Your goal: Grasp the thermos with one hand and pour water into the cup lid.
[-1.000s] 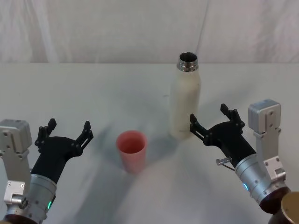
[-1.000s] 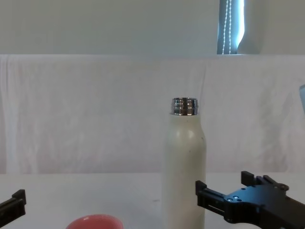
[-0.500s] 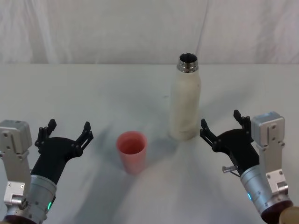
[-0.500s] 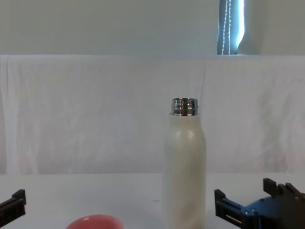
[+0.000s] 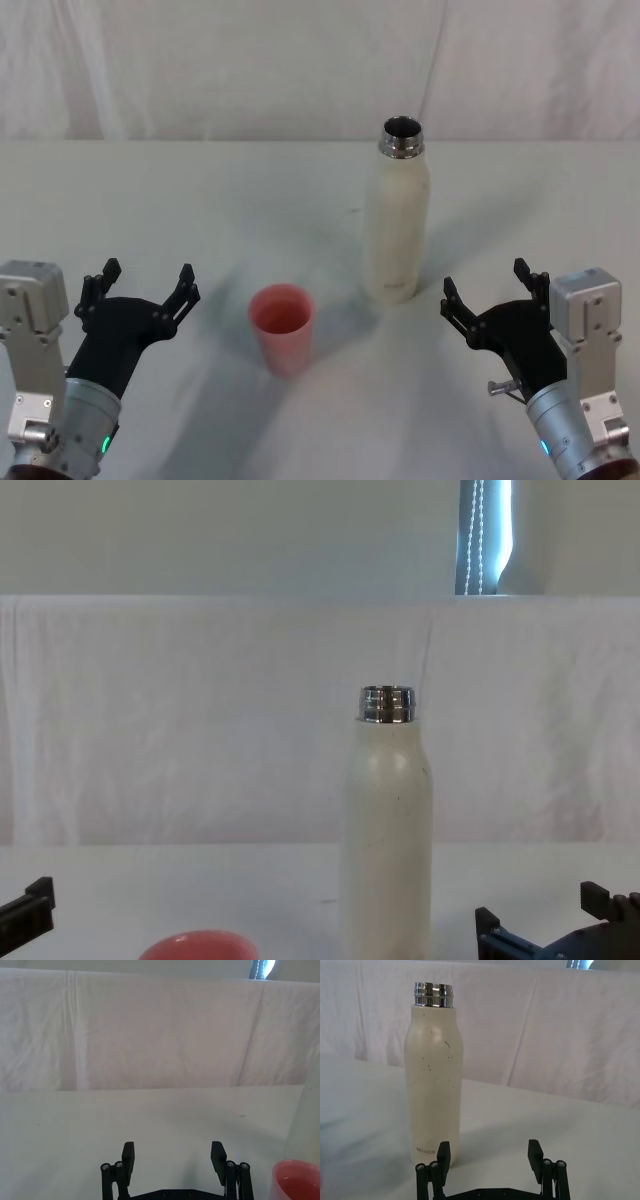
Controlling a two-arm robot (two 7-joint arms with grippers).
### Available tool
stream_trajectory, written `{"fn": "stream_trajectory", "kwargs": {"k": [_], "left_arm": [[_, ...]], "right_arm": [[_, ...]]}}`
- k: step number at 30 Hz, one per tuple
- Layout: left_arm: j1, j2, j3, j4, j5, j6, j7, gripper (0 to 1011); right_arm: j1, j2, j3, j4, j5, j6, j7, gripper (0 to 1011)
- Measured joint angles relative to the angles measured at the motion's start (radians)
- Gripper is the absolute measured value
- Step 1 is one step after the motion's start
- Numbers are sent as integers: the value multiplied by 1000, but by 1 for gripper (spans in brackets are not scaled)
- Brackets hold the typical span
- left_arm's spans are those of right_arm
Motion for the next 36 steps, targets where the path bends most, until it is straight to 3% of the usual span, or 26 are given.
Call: {"fn": "stream_trajectory", "kwargs": {"k": [36], "left_arm": [[0,0,0,0,0,0,0,1001]], "right_arm": [[4,1,-3,1,7,6,3,1001]]}}
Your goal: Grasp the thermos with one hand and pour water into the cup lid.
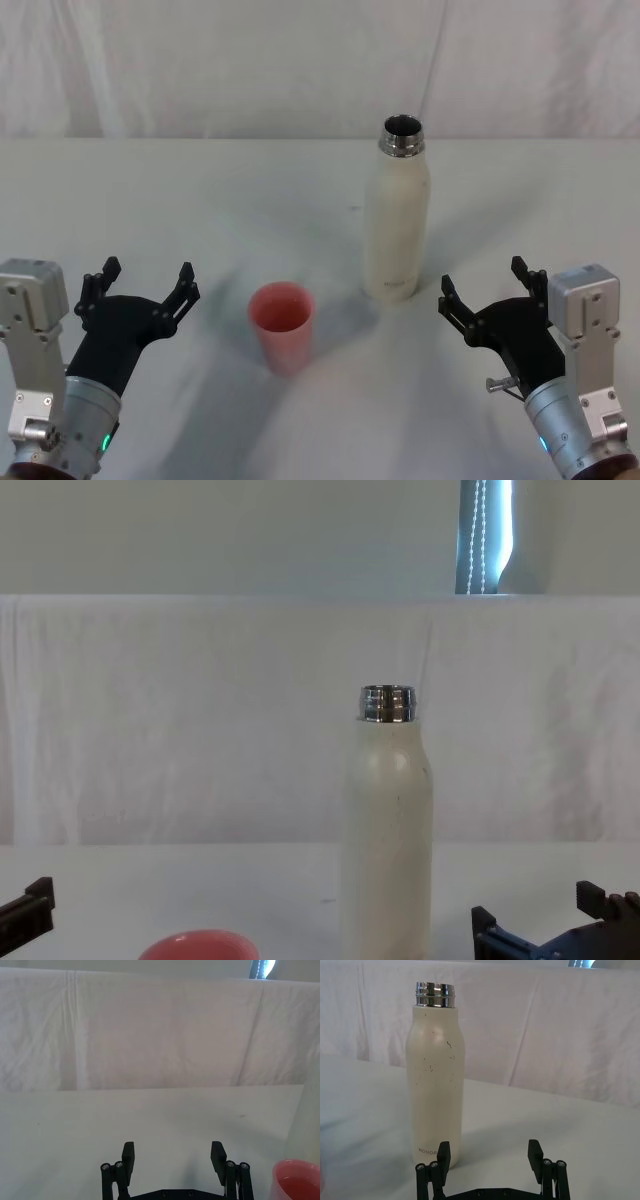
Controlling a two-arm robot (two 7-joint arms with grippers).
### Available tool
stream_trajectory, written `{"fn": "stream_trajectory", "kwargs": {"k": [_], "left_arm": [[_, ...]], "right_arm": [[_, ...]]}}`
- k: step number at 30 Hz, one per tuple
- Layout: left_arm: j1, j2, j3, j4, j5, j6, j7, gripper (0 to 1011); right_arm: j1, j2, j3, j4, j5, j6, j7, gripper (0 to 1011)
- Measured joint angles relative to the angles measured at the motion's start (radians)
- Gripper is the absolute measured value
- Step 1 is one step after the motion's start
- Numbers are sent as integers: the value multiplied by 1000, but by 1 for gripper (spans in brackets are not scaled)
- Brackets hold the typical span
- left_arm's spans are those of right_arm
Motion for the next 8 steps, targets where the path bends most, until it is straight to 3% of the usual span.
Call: {"fn": "stream_trajectory", "kwargs": {"k": [8], "left_arm": [[0,0,0,0,0,0,0,1001]], "right_arm": [[0,0,0,0,0,0,0,1001]]}}
